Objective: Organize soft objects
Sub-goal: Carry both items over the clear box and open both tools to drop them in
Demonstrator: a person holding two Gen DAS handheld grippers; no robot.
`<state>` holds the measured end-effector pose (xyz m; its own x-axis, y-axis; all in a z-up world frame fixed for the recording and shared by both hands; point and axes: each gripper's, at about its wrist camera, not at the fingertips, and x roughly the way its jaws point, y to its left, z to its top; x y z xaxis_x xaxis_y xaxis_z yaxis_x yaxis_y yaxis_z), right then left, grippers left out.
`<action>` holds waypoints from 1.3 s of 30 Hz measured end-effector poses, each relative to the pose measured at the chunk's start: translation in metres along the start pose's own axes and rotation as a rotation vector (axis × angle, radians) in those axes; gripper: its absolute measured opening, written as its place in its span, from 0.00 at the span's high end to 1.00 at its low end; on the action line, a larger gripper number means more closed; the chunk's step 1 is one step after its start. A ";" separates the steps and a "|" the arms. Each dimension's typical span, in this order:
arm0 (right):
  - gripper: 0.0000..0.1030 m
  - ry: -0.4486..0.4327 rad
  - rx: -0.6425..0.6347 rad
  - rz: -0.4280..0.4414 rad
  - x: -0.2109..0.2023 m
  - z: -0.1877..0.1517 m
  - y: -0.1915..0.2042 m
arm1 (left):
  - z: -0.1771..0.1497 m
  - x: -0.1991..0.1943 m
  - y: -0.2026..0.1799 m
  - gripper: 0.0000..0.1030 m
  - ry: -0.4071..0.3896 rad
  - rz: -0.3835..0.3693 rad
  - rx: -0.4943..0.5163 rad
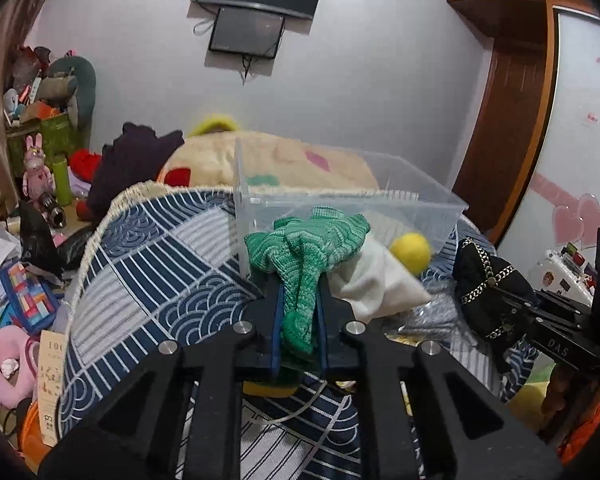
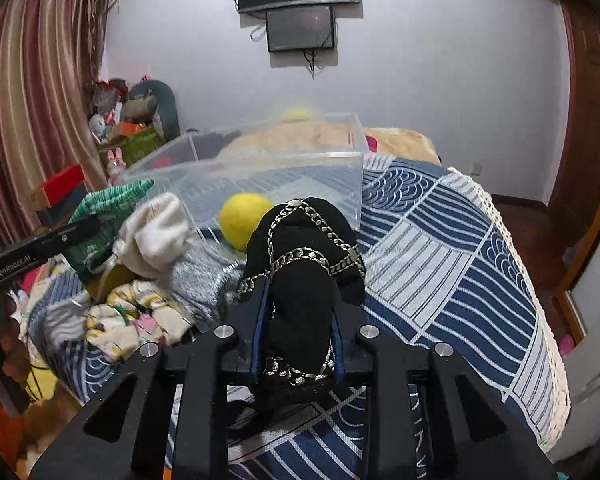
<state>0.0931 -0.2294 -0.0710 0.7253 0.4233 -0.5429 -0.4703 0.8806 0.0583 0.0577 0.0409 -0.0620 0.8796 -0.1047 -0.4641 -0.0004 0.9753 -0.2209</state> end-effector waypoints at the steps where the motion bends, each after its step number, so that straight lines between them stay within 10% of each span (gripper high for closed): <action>1: 0.80 -0.010 0.004 0.002 -0.003 0.001 -0.001 | 0.002 -0.006 -0.001 0.87 -0.018 -0.002 0.004; 21: 0.81 -0.214 -0.050 -0.033 -0.032 0.075 0.010 | 0.064 -0.008 -0.005 0.87 -0.098 -0.001 0.061; 39: 0.81 -0.071 -0.067 -0.018 0.058 0.110 0.023 | 0.083 0.070 0.006 0.87 0.051 0.016 0.078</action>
<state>0.1800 -0.1608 -0.0091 0.7666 0.4236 -0.4825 -0.4878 0.8729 -0.0088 0.1589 0.0556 -0.0248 0.8545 -0.0965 -0.5105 0.0243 0.9889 -0.1463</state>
